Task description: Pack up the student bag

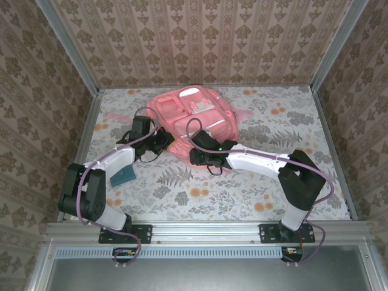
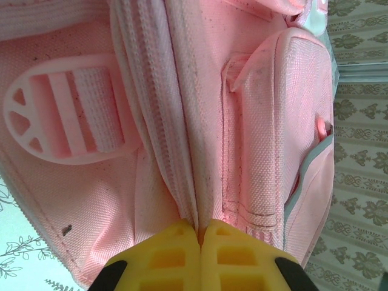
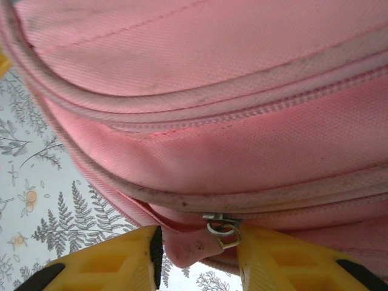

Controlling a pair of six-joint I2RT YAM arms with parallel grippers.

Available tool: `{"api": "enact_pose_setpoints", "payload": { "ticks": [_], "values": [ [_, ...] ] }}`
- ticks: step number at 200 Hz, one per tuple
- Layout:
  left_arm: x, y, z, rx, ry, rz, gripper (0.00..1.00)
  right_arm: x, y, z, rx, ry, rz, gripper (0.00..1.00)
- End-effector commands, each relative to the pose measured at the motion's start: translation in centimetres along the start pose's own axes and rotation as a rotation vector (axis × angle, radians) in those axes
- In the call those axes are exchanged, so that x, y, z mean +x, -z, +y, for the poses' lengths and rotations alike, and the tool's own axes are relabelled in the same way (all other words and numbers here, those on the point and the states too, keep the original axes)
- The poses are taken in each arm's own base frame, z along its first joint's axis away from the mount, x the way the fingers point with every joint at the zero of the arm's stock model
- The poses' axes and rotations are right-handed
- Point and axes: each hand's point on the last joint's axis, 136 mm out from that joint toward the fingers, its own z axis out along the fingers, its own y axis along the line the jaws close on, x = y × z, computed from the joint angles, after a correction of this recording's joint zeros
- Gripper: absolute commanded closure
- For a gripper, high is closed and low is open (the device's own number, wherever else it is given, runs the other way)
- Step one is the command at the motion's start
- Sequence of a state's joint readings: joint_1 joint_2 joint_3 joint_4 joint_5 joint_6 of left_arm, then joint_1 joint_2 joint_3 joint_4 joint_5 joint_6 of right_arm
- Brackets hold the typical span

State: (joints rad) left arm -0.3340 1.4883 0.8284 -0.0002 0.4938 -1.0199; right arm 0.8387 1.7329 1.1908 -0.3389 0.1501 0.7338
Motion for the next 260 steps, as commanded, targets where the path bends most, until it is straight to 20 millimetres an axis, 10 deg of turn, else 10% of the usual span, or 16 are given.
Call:
{"api": "enact_pose_setpoints", "payload": {
  "ticks": [1, 119, 171, 260],
  "values": [
    [-0.6, 1.0, -2.5, 0.075, -0.039, -0.028, 1.00, -1.0, -0.3, 0.0, 0.013, -0.070, -0.031, 0.63],
    [-0.9, 1.4, -1.5, 0.032, -0.046, -0.051, 1.00, -1.3, 2.8, -2.9, 0.148, 0.113, -0.047, 1.00],
    [-0.3, 4.5, 2.3, -0.142, -0.044, -0.132, 0.54, 0.9, 2.1, 5.0, -0.125, 0.297, 0.056, 1.00],
    [2.6, 7.2, 2.5, 0.016, 0.165, -0.154, 0.57, -0.7, 1.7, 12.5, -0.326, 0.333, 0.050, 1.00]
  ]
}}
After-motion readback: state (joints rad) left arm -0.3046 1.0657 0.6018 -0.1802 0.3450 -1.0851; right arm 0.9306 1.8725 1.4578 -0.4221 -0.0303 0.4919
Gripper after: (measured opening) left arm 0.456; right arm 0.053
